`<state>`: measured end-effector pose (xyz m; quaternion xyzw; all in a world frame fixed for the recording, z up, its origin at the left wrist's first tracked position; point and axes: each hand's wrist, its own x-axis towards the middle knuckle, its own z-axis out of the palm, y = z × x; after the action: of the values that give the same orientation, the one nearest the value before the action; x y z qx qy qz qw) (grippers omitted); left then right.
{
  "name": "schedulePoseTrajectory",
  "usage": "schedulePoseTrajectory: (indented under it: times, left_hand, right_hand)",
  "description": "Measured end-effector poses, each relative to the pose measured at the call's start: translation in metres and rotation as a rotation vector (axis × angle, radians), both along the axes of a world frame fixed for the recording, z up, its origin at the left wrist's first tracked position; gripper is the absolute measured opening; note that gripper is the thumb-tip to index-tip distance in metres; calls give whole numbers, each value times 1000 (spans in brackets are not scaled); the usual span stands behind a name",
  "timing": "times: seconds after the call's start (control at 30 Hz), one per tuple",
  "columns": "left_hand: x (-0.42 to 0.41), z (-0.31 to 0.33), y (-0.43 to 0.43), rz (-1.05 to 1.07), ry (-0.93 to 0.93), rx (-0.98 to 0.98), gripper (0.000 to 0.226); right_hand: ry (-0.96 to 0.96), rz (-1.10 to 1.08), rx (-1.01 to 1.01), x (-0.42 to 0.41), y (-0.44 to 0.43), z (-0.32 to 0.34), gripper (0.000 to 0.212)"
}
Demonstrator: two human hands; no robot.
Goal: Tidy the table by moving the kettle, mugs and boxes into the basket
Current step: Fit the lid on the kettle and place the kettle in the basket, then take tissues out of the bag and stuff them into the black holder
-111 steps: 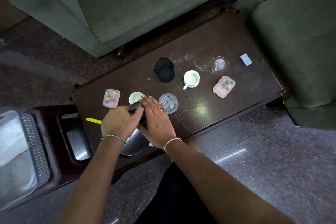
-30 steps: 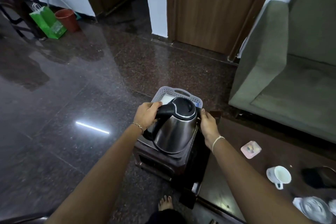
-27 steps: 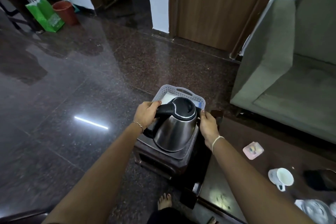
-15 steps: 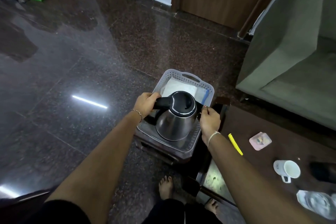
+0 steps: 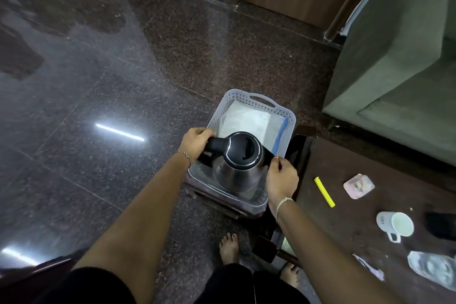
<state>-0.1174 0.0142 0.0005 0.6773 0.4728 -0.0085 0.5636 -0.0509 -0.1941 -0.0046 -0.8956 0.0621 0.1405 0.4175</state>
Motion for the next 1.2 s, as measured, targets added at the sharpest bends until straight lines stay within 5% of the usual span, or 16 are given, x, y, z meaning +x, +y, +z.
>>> schedulePoseTrajectory:
  times: [0.67, 1.0, 1.2]
  left_hand:
    - [41, 23, -16, -182, 94, 264, 14]
    - [111, 42, -97, -255, 83, 415, 12]
    - [153, 10, -153, -254, 179, 404, 31]
  right_hand:
    - [131, 103, 181, 22, -25, 3, 27]
    - [136, 187, 174, 96, -55, 8, 27]
    - [209, 356, 131, 133, -63, -14, 22]
